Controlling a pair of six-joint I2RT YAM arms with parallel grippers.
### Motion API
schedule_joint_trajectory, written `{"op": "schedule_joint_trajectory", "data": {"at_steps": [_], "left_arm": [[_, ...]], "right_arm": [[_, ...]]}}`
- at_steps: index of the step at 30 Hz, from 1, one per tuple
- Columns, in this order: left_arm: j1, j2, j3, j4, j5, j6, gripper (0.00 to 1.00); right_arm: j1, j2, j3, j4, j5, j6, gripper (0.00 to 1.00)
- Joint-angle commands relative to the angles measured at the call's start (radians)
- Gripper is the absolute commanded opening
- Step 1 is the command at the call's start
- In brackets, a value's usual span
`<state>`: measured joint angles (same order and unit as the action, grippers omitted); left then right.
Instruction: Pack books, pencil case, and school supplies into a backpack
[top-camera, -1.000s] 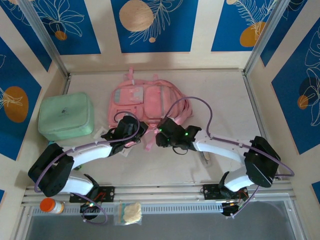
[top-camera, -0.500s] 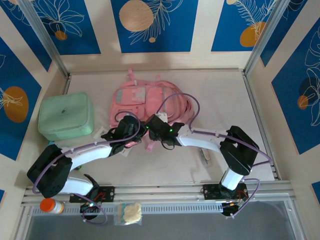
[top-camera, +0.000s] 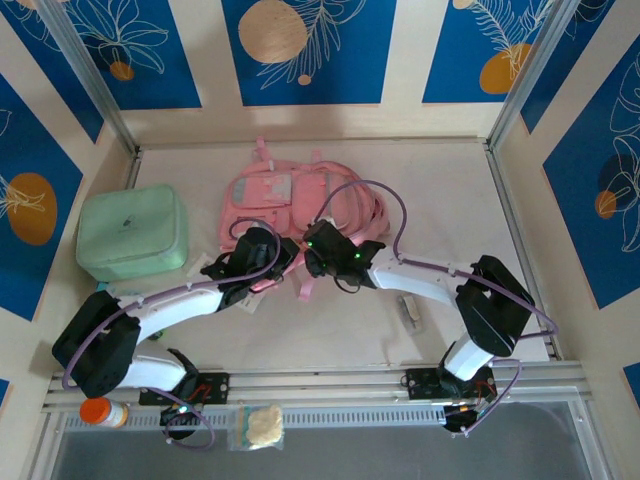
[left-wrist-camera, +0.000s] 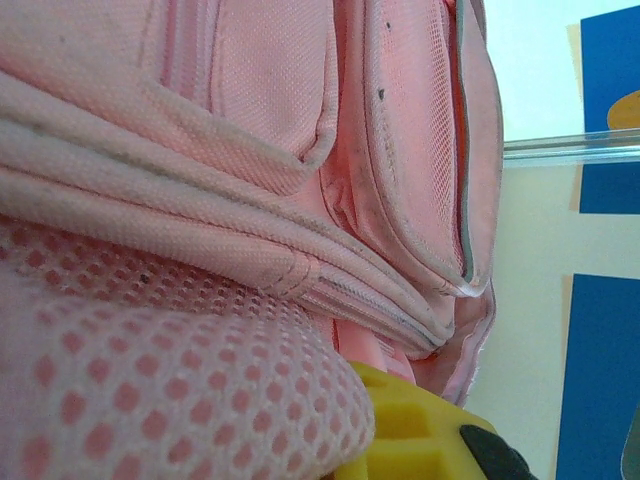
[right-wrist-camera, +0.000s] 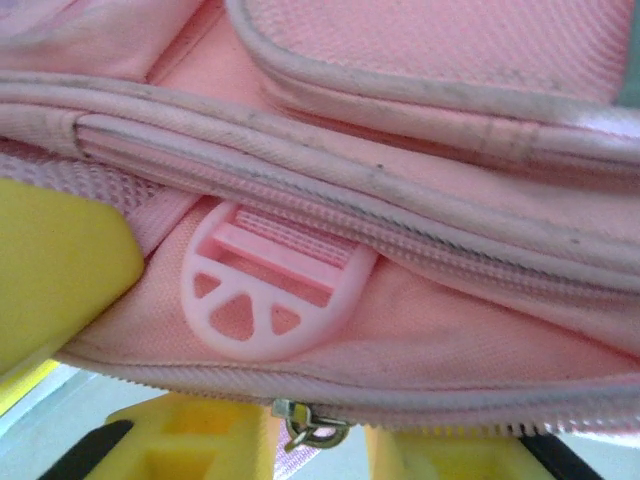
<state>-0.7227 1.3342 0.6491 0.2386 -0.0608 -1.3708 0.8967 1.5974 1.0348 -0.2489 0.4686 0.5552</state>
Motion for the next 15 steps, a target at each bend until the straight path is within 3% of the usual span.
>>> {"op": "schedule_joint_trajectory", "data": {"at_steps": [1, 6, 9, 15], "left_arm": [[-0.018, -0.024, 0.050, 0.069, 0.064, 0.031, 0.00], [-0.019, -0.024, 0.057, 0.054, 0.061, 0.035, 0.00], [-0.019, -0.024, 0.060, 0.044, 0.054, 0.042, 0.00], [-0.016, -0.035, 0.057, 0.017, 0.028, 0.055, 0.00]], "right_arm": [[-0.024, -0.001, 0.006, 0.057, -0.035, -0.091, 0.30], [-0.016, -0.004, 0.005, 0.110, -0.020, -0.164, 0.30], [-0.024, 0.006, 0.042, 0.036, 0.050, -0.139, 0.24], [-0.017, -0.036, 0.006, 0.017, 0.017, -0.106, 0.13]]}}
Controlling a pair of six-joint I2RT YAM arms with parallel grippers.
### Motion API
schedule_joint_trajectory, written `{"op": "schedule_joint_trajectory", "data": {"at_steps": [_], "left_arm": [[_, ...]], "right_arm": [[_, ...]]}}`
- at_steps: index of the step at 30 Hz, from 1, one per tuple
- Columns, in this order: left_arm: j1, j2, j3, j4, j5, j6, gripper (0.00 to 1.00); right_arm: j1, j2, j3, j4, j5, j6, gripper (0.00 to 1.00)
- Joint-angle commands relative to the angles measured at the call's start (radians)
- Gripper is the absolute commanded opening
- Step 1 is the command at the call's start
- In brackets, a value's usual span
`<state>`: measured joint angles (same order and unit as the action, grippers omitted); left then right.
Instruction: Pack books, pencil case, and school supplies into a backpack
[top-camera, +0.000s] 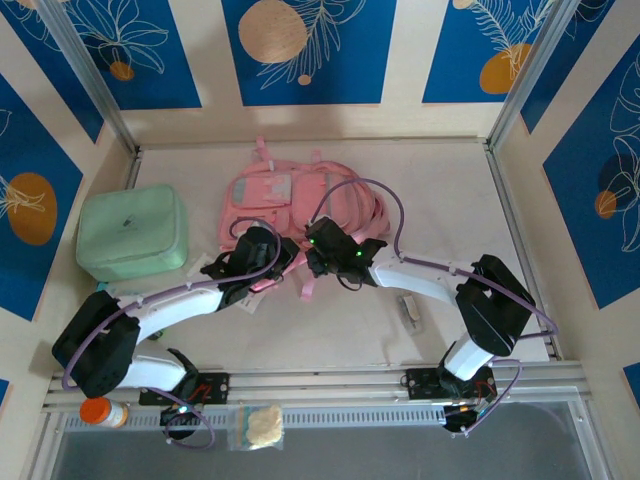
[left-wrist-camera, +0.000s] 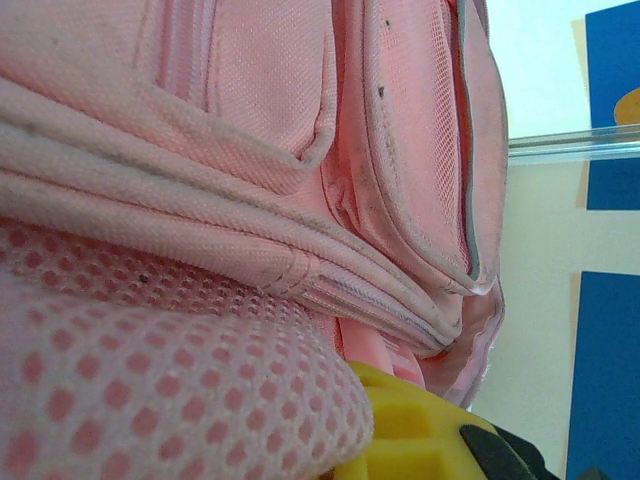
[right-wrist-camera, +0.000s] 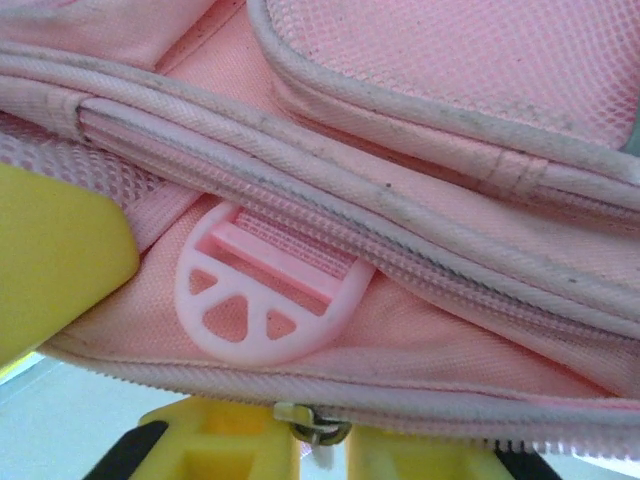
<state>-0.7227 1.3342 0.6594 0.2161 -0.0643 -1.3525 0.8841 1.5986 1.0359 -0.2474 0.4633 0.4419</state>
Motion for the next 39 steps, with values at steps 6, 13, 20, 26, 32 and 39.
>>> {"op": "schedule_joint_trajectory", "data": {"at_steps": [6, 13, 20, 26, 32, 39], "left_arm": [[0.004, -0.049, 0.045, 0.010, 0.032, 0.055, 0.00], [0.065, -0.115, 0.007, -0.032, 0.041, 0.069, 0.00], [0.144, -0.148, -0.008, -0.050, 0.110, 0.091, 0.00], [0.213, -0.133, 0.004, -0.059, 0.182, 0.129, 0.00], [0.325, -0.110, 0.034, -0.090, 0.281, 0.196, 0.00], [0.413, 0.007, 0.152, -0.129, 0.350, 0.328, 0.00]], "right_arm": [[-0.016, -0.067, -0.020, -0.062, 0.049, 0.052, 0.05], [-0.092, -0.140, -0.092, -0.131, 0.003, 0.070, 0.00], [-0.150, -0.176, -0.094, -0.210, 0.034, 0.067, 0.00], [-0.177, -0.210, -0.123, -0.182, -0.067, 0.090, 0.00], [-0.184, -0.242, -0.137, -0.213, -0.042, 0.072, 0.00], [-0.063, -0.230, -0.112, -0.116, -0.220, 0.078, 0.00]]}}
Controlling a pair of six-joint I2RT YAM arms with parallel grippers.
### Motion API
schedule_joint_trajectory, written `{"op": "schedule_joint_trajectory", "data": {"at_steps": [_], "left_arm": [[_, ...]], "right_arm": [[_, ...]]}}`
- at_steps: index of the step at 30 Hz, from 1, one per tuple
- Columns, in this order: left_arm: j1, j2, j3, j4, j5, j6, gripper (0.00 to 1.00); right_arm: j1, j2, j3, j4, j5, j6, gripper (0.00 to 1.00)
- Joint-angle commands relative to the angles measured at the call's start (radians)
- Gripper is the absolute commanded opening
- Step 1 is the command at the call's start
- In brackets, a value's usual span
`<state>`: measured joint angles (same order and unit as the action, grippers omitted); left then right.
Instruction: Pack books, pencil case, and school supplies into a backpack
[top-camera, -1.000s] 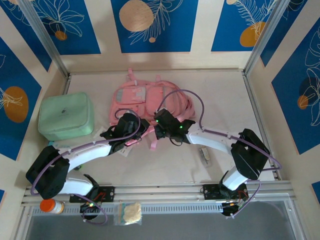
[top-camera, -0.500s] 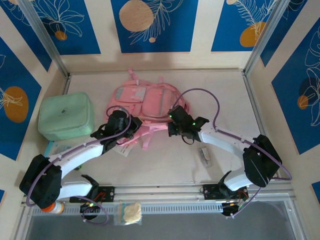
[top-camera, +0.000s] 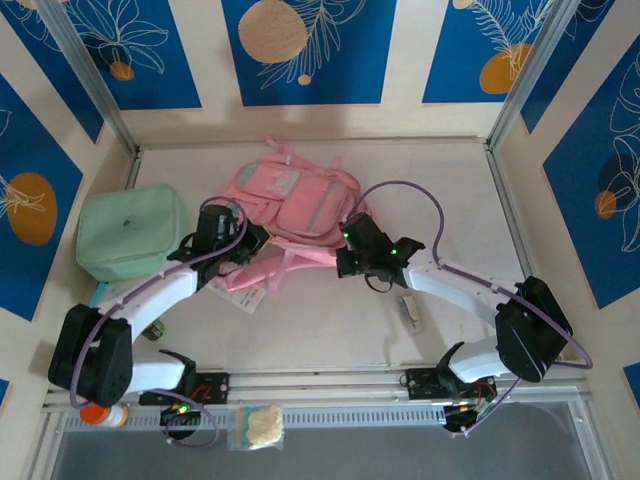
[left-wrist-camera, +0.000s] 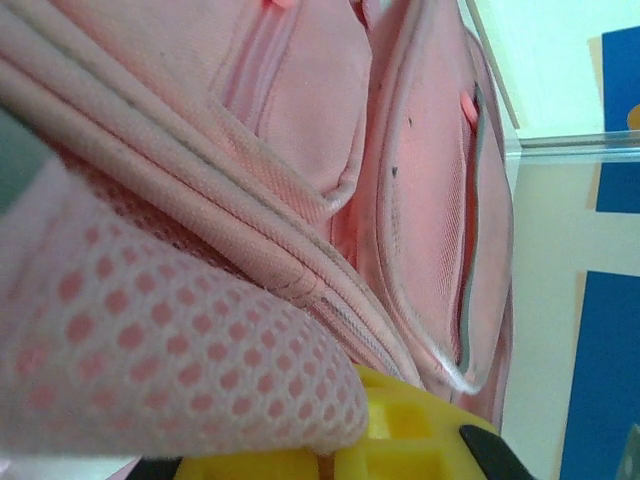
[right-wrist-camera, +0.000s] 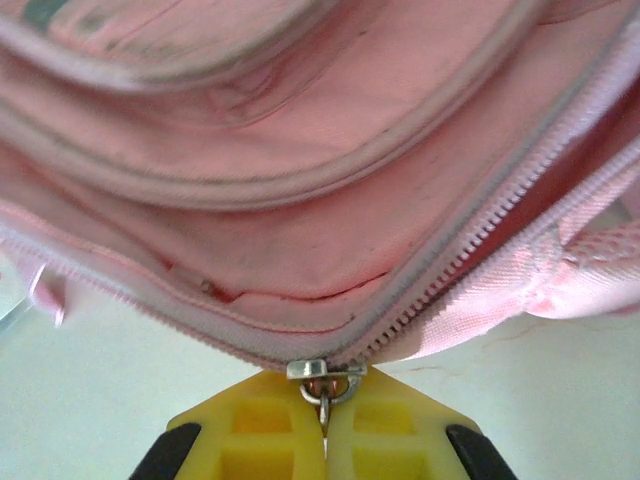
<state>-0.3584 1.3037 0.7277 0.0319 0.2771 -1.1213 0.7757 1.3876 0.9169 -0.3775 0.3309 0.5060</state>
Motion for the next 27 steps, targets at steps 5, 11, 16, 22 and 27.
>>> {"op": "schedule_joint_trajectory", "data": {"at_steps": [5, 11, 16, 22, 27], "left_arm": [[0.127, 0.205, 0.232, 0.046, 0.119, 0.223, 0.00], [0.138, 0.164, 0.163, 0.088, 0.188, 0.182, 0.35], [0.056, -0.009, -0.042, 0.163, 0.102, -0.018, 0.58], [-0.211, -0.129, -0.159, 0.215, -0.203, -0.232, 0.67], [-0.349, -0.066, -0.162, 0.283, -0.337, -0.355, 0.68]], "right_arm": [[0.072, 0.042, 0.058, 0.090, -0.140, 0.115, 0.00], [0.091, 0.080, 0.082, 0.076, -0.082, 0.196, 0.00], [0.131, 0.089, 0.097, 0.044, -0.033, 0.223, 0.00], [0.141, 0.108, 0.107, 0.027, -0.019, 0.241, 0.00], [0.149, 0.109, 0.108, 0.014, 0.002, 0.249, 0.00]]}}
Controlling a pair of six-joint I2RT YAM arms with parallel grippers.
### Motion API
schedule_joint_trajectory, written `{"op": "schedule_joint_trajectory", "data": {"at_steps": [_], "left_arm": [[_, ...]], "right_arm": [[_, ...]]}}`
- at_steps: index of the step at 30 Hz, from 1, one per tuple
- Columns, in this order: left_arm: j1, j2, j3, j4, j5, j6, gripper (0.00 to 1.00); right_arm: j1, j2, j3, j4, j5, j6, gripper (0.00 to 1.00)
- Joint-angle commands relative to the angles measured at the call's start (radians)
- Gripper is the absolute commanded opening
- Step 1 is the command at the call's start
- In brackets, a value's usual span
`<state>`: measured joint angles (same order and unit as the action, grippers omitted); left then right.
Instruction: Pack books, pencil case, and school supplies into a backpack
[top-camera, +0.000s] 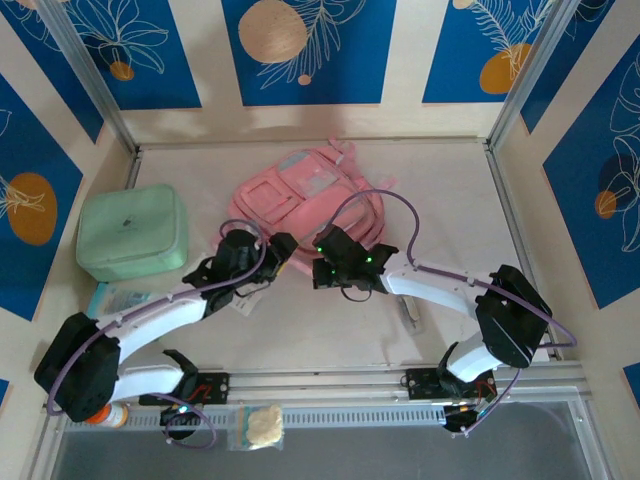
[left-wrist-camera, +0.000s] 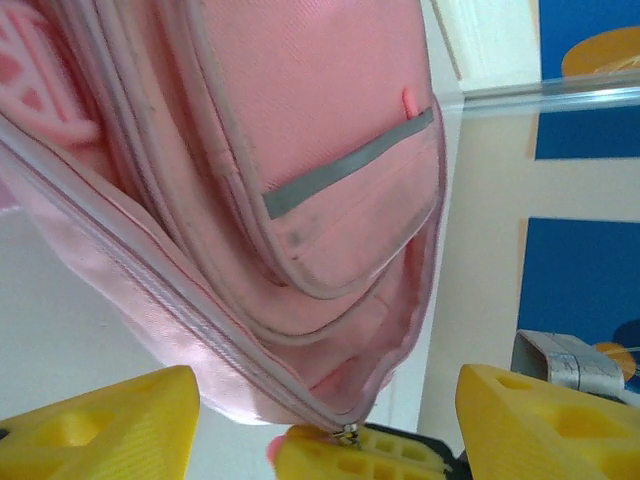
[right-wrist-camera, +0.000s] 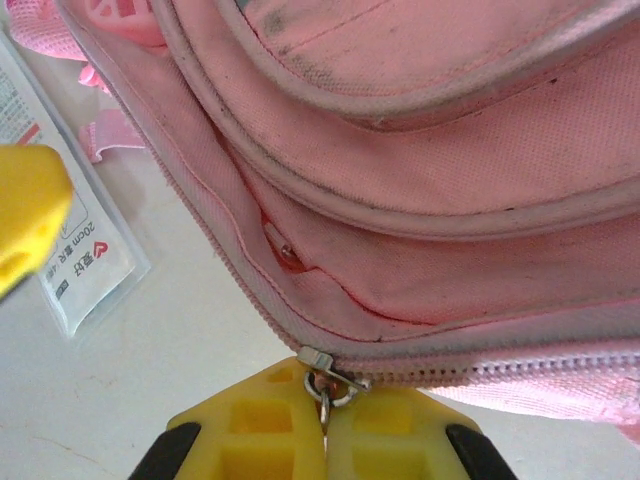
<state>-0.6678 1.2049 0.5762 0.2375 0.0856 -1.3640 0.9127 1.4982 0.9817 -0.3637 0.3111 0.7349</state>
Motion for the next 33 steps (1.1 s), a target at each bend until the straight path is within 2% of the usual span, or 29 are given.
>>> {"op": "schedule_joint_trajectory", "data": {"at_steps": [1, 7, 12, 14, 18, 22, 29, 33], "left_arm": [[-0.052, 0.052, -0.006, 0.080, -0.151, -0.133, 0.67], [-0.102, 0.173, -0.024, 0.208, -0.194, -0.255, 0.61], [-0.135, 0.239, -0.011, 0.226, -0.253, -0.311, 0.49], [-0.135, 0.252, 0.003, 0.203, -0.277, -0.298, 0.38], [-0.134, 0.274, 0.032, 0.160, -0.284, -0.277, 0.24], [-0.125, 0.266, 0.038, 0.138, -0.311, -0.231, 0.00], [-0.089, 0.200, 0.039, 0.052, -0.319, -0.131, 0.00], [-0.024, 0.154, 0.042, -0.017, -0.263, -0.049, 0.00]], "right_arm": [[0.012, -0.003, 0.041, 0.002, 0.022, 0.021, 0.00], [0.012, -0.013, 0.022, 0.014, 0.019, 0.024, 0.00], [0.022, -0.007, 0.027, 0.019, 0.036, 0.013, 0.00], [0.025, -0.004, 0.034, 0.010, 0.045, 0.008, 0.00], [0.036, -0.001, 0.049, -0.023, 0.075, -0.005, 0.00], [0.046, -0.011, 0.067, -0.083, 0.100, -0.014, 0.00], [0.046, -0.066, 0.046, -0.205, 0.161, -0.006, 0.00], [0.024, -0.121, 0.004, -0.274, 0.175, -0.002, 0.00]]}}
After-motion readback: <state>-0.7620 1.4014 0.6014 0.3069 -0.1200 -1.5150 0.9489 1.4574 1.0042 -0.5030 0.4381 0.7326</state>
